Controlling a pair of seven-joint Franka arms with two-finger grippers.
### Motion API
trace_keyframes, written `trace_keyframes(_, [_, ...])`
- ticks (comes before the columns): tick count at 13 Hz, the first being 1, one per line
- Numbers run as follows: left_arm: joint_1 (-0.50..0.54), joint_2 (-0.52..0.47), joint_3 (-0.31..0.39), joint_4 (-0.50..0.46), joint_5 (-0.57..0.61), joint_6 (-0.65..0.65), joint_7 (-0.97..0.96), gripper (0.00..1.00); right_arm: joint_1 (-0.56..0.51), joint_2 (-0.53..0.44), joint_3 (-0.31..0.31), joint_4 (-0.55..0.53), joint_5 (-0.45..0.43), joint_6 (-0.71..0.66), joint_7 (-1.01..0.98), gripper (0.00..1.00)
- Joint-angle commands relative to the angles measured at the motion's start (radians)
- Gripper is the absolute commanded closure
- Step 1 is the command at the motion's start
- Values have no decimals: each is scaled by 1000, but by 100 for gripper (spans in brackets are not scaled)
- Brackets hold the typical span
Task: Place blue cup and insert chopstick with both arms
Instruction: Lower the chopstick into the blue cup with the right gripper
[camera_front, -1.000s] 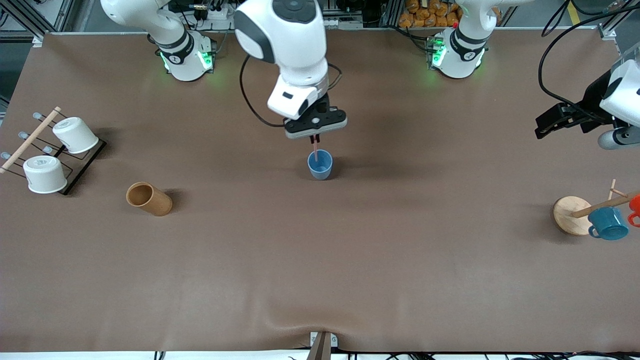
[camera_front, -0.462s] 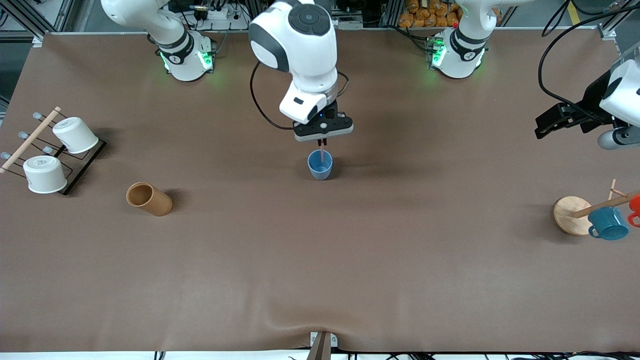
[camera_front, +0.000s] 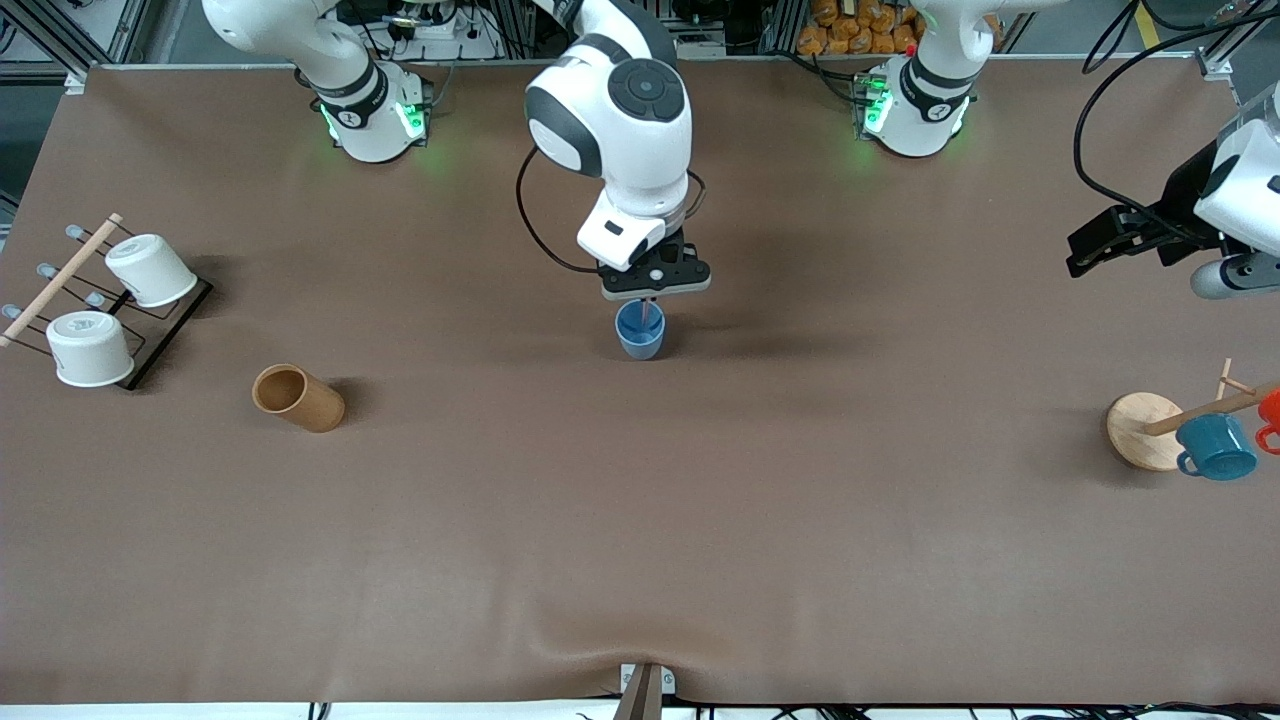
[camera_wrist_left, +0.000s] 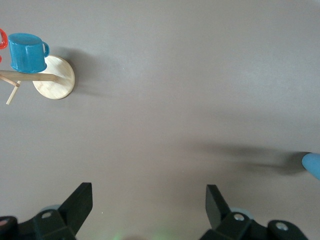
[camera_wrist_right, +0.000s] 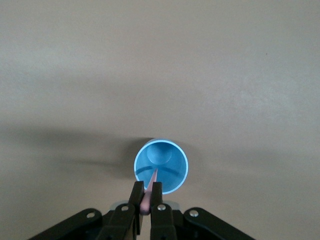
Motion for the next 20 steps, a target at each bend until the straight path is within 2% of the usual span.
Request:
trace_keyframes(1, [3, -25, -3, -17, -3, -9, -1, 0, 17, 6, -11, -12, -14, 17, 25, 100])
trace_keyframes(11, [3, -22, -3, -14, -3, -7, 1, 0, 0, 29, -17, -12, -28, 48, 22, 100])
trace_keyframes(12, [1, -18, -3, -14, -3, -6, -1, 0, 0, 29, -17, -12, -28, 47, 22, 56])
trace_keyframes(13, [1, -14, -4, -14, -3, -1, -2, 0, 0, 27, -17, -12, -28, 47, 24, 1])
trace_keyframes(20, [3, -11, -4, -13, -3, 5, -1, 0, -9, -5, -19, -6, -28, 2, 22, 0])
